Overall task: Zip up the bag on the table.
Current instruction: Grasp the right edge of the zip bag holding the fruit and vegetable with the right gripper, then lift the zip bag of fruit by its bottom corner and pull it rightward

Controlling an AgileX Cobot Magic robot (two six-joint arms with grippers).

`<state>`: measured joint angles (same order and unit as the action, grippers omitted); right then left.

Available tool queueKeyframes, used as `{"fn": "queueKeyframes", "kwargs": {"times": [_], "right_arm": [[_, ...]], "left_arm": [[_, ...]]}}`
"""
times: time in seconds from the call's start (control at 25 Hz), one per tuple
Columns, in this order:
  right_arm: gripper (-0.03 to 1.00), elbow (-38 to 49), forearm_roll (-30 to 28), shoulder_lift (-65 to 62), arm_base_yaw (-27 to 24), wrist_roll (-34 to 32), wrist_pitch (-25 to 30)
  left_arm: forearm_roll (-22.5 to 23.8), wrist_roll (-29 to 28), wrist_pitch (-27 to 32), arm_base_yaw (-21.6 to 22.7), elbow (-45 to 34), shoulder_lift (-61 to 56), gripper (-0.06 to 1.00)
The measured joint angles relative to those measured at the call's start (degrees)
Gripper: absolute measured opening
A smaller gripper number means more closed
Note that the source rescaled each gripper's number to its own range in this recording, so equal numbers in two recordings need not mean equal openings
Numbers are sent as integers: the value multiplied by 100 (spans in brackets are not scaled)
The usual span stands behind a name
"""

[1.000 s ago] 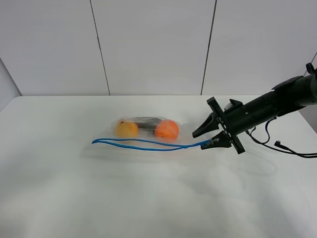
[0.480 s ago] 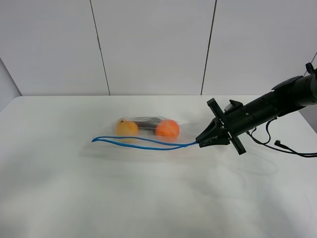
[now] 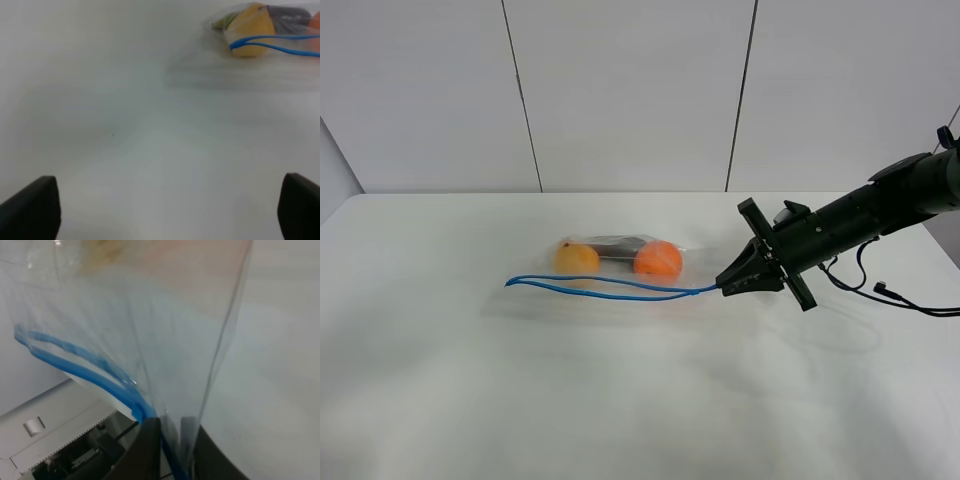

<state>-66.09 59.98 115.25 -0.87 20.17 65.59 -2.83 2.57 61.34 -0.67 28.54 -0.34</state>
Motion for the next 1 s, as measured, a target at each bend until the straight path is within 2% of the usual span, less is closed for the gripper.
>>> {"fn": "queueKeyframes", "kwargs": {"times": [0.12,0.32,0.52,0.76,1.0], "right_arm": [[14,0,11,0,0,0,0],[1,0,17,0,0,12,-12],[0,-31,46,0,0,33,-15],[0,-249,457,0,10,260,332],[0,-335,652,0,196,342,346]], "left_arm": [[0,0,0,0,0,0,100],[0,0,0,0,0,0,100],[0,0,0,0,0,0,100],[0,0,0,0,0,0,100],[0,0,0,0,0,0,100]]}}
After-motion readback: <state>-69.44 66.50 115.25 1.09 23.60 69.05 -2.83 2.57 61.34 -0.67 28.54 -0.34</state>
